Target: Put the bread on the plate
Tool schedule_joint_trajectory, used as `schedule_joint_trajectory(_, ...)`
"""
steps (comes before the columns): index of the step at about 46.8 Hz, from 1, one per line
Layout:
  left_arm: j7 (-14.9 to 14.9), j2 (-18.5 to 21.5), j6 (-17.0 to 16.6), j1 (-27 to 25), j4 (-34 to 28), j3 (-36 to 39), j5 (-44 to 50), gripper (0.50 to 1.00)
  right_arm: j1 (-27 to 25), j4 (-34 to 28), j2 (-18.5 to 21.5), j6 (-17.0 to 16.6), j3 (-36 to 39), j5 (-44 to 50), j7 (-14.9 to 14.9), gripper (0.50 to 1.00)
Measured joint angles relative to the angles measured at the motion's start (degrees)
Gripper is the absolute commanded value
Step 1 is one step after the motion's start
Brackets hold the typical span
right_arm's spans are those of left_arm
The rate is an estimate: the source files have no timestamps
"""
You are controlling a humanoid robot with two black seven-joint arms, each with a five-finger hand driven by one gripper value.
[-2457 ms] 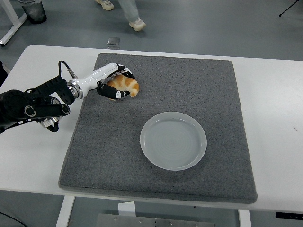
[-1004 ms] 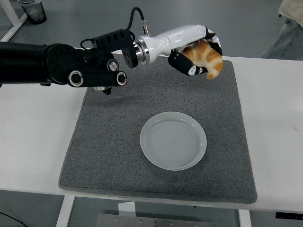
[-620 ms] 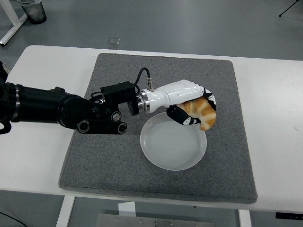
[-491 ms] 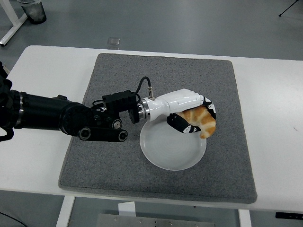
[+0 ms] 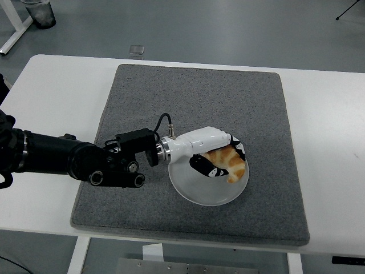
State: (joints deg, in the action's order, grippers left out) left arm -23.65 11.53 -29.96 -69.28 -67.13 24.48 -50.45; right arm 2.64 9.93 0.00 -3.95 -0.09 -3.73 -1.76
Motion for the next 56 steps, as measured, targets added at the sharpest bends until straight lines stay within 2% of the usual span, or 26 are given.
schedule_joint_trajectory(11,0.0,0.1,-0.2,1.7,1.8,-0.2,0.0,0.5,0.0,0.0,0.0,0.0,0.0,0.0,0.0,0.952)
schedule_joint_trajectory(37,0.1,0.6,-0.8,3.0,1.4,-1.7,1.2,0.5,0.0,0.0,0.0,0.0,0.0,0.0,0.0,0.952)
schedule_joint_trajectory(40,0.0,0.9,-0.9,3.0,1.3,-1.8,1.2,0.512,0.0,0.0,0.0,0.0,0.0,0.0,0.0,0.952)
schedule_joint_trajectory(45,0.0,1.4,-1.2,3.0,1.0,-1.8,1.2,0.576,0.0,0.0,0.0,0.0,0.0,0.0,0.0,0.954)
schedule_joint_trajectory(48,0.0,1.9,-1.4,3.0,0.5,-1.9,1.2,0.591,0.0,0.0,0.0,0.0,0.0,0.0,0.0,0.952)
schedule_joint_trajectory(56,0.0,3.7,-1.4,3.0,-2.5,-2.7,1.2,0.711,0.0,0.0,0.0,0.0,0.1,-0.1,0.0,0.952)
